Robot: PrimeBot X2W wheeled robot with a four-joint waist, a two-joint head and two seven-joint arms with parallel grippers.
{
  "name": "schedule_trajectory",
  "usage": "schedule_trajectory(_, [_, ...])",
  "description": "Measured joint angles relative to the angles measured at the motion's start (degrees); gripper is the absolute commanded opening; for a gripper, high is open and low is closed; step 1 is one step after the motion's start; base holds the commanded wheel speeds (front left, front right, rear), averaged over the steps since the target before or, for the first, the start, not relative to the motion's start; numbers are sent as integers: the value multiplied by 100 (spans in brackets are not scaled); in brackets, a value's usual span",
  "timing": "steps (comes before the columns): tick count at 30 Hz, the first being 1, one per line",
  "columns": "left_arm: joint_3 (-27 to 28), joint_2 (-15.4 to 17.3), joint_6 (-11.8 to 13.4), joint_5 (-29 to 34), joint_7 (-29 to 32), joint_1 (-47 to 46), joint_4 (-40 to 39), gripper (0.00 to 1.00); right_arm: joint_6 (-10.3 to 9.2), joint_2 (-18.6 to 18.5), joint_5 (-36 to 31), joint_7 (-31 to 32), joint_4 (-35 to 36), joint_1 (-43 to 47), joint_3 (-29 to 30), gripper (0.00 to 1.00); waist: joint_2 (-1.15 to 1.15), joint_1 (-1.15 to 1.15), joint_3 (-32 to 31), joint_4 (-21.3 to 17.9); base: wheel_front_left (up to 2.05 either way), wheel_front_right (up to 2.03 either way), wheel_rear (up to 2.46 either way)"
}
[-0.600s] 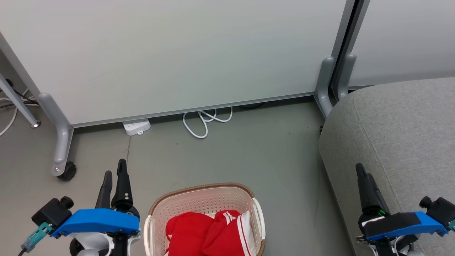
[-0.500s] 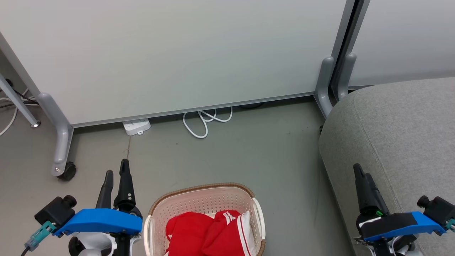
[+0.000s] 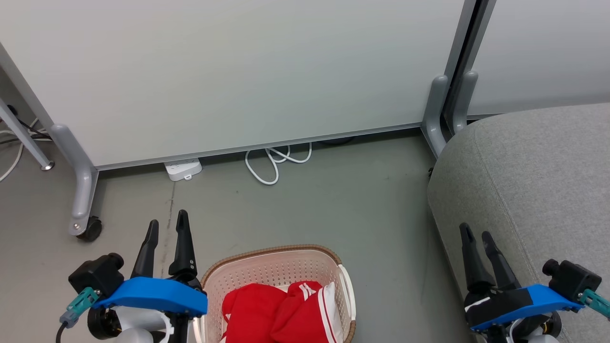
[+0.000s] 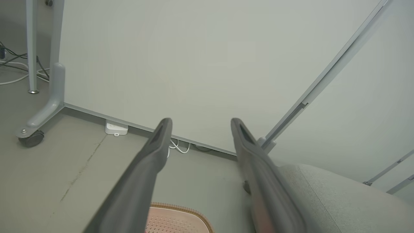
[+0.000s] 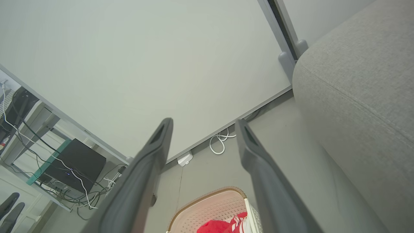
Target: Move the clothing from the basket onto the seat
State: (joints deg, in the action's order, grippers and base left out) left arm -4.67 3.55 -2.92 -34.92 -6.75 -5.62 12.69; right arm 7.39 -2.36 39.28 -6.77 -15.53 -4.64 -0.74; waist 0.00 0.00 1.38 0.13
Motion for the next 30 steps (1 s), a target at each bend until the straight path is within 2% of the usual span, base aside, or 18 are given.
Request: schedule_trajectory(30, [-438, 120, 146, 1746, -431, -91, 65, 100, 1, -13, -1819, -430, -116, -106, -165, 100, 0, 0, 23, 18, 0, 0, 0])
